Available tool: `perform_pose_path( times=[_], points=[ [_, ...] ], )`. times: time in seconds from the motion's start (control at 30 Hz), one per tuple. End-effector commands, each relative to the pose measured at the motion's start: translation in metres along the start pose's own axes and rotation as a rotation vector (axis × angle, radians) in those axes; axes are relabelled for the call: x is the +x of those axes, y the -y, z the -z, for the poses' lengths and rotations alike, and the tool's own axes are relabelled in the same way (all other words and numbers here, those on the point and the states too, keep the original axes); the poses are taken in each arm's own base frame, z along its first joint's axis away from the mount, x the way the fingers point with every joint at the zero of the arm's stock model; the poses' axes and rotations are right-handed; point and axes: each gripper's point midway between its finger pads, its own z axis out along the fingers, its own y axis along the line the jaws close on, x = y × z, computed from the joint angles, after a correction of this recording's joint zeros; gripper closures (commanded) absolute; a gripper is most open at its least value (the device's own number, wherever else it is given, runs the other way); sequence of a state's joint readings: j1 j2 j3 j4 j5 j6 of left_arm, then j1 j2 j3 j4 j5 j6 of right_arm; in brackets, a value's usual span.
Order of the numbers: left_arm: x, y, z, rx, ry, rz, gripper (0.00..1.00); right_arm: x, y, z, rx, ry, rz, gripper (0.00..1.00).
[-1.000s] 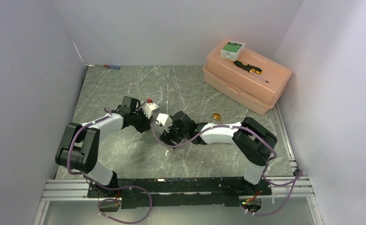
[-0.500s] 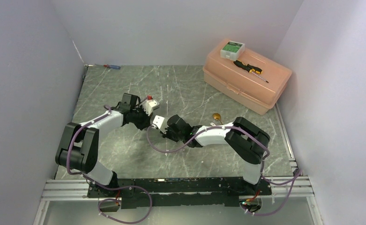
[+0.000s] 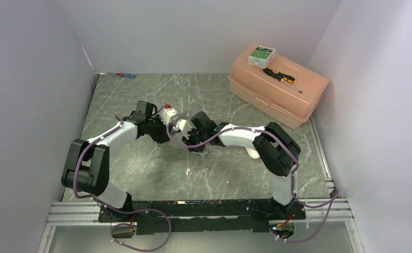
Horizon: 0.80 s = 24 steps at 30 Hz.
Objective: Fold the napkin into a case and place the utensils inside
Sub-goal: Fold the 2/3-rectangle-folded napkin at the center of the board.
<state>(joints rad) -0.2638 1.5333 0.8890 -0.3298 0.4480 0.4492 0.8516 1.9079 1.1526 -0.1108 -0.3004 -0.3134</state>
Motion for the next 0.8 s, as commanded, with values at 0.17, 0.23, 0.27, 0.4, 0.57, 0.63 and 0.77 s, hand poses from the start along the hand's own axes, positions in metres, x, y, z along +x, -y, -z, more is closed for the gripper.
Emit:
perform_pose_path(
  times=[0.17,0.23,0.27,0.4,0.57,0.63,0.77],
  points=[
    [-0.060,-0.007,0.007,0.015,0.180,-0.090,0.60,-0.016,-0.010,0.014,-0.239,0.050,-0.131,0.99],
    [-0.063,0.000,0.001,0.060,0.198,-0.139,0.59,-0.019,-0.010,0.015,-0.279,0.053,-0.157,1.00],
    [-0.064,0.002,-0.002,0.072,0.204,-0.168,0.58,-0.019,-0.009,0.016,-0.300,0.050,-0.174,1.00],
    [-0.060,-0.007,-0.013,0.038,0.208,-0.247,0.56,-0.024,-0.010,0.017,-0.383,0.051,-0.215,1.00],
    [-0.060,-0.011,-0.023,0.033,0.228,-0.304,0.53,-0.031,-0.005,0.019,-0.449,0.062,-0.292,1.00],
    [-0.060,0.000,-0.026,0.083,0.239,-0.340,0.52,-0.029,-0.005,0.019,-0.472,0.059,-0.317,1.00],
    [-0.062,0.016,-0.029,0.154,0.256,-0.429,0.53,-0.031,-0.001,0.021,-0.534,0.084,-0.371,1.00]
  ],
)
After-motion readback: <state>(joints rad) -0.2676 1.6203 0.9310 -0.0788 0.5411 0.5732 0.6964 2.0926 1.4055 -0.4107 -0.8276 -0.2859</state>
